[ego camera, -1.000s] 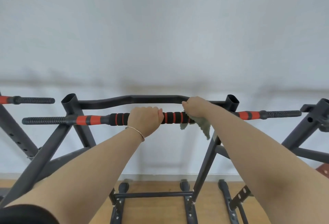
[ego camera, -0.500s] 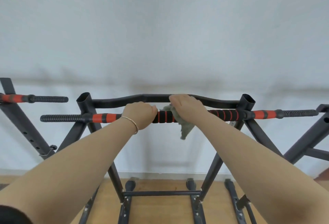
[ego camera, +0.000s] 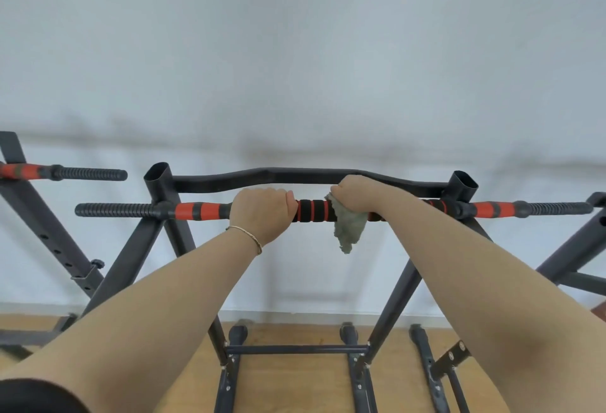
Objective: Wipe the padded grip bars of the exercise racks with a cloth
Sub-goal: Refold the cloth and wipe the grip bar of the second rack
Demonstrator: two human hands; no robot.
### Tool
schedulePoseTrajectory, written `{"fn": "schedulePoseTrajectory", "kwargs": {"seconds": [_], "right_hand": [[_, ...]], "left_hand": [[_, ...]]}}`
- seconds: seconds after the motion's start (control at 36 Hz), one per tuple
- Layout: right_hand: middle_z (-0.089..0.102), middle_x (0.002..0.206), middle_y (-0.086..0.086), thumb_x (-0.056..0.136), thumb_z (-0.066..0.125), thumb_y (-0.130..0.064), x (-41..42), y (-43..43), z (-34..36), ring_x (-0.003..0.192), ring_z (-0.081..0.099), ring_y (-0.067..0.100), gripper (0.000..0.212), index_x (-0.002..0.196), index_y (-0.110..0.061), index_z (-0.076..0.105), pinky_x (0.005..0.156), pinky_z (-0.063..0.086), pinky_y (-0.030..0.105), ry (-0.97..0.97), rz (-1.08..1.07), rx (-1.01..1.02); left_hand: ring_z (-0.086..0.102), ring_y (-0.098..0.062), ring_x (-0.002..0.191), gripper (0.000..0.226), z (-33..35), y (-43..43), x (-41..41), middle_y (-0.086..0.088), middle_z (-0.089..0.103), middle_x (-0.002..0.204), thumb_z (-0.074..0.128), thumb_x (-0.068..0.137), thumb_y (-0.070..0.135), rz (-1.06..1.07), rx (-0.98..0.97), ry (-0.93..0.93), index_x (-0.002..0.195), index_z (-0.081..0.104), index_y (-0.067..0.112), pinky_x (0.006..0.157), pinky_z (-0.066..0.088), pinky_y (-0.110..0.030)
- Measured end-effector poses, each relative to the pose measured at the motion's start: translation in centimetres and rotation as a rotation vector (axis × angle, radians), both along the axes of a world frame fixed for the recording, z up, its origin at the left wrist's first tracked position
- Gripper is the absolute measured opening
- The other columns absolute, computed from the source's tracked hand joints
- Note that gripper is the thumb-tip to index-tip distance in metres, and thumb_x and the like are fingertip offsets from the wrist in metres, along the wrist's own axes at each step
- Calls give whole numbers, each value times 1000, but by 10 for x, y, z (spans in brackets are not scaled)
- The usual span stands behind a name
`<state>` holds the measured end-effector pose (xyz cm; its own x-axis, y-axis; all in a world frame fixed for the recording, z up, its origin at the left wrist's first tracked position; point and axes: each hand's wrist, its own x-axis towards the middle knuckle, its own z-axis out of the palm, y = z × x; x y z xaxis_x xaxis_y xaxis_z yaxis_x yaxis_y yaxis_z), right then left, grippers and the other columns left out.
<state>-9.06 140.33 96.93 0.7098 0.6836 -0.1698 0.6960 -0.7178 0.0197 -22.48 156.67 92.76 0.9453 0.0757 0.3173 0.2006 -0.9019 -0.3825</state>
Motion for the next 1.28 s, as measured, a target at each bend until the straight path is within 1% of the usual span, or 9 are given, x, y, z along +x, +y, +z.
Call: {"fn": "schedulePoseTrajectory", "kwargs": {"seconds": [0.06,0.14,0.28,0.5,0.61,0.72,0.83,0.92,1.28], "right_hand": [[60,83,6,103,39,-29,-1,2,5,70,57,20,31,78,-15,51,58,43,31,165,-156,127],[65,103,10,107,36,-22,0,-1,1,93,63,26,23,101,-8,54,74,47,32,125,-186,316],[59,76,10,107,23,-36,-6,-16,0,64,56,25,40,93,-11,51,56,43,36,93,-271,669],[70,101,8,99,40,-21,-16,-27,24,94,63,27,29,89,-8,64,84,51,38,410,-391,983],[69,102,7,94,58,-21,-21,-30,29,89,65,26,10,90,-17,66,89,56,39,618,-434,1040],[69,106,21,96,57,-9,-33,-30,34,98,66,34,19,107,2,67,99,50,49,975,-422,1264],[67,109,22,97,56,-7,-48,-25,42,101,66,34,25,115,6,65,101,50,52,1123,-375,1335],[66,111,21,96,57,-5,-54,-21,46,102,65,32,30,121,10,63,102,50,51,1148,-347,1321],[70,119,14,91,65,-3,-59,-18,49,106,70,29,27,117,-8,70,88,60,41,1016,-204,1109]], "left_hand": [[40,-20,41,16,-3,0,-2,1,42,50,69,73,22,-5,12,-13,70,54,17,45,30,-25],[41,-20,43,15,-4,1,-3,1,42,52,64,79,22,-25,27,-29,72,52,16,45,31,-25],[44,-21,56,14,-6,2,-4,0,44,66,50,92,28,-64,6,-46,89,55,16,52,35,-30],[42,-23,76,7,0,-1,-4,-1,48,84,55,90,20,-52,-44,-32,97,54,18,66,42,-35],[50,-20,90,28,6,-10,-5,4,59,96,43,99,38,-111,-417,-200,101,67,24,82,43,-37],[48,-15,89,32,17,-28,-10,8,60,87,51,93,52,-211,-774,-162,87,71,29,81,39,-34],[53,-12,72,44,24,-41,-15,-1,63,76,58,81,61,-176,-1101,-73,74,63,18,66,44,-30],[50,1,54,27,23,-44,-17,18,59,61,68,83,49,-109,-1298,-127,74,60,25,51,38,-12],[55,6,57,7,65,5,-87,18,62,63,66,84,39,53,-1337,-363,81,70,35,52,45,-9]]}}
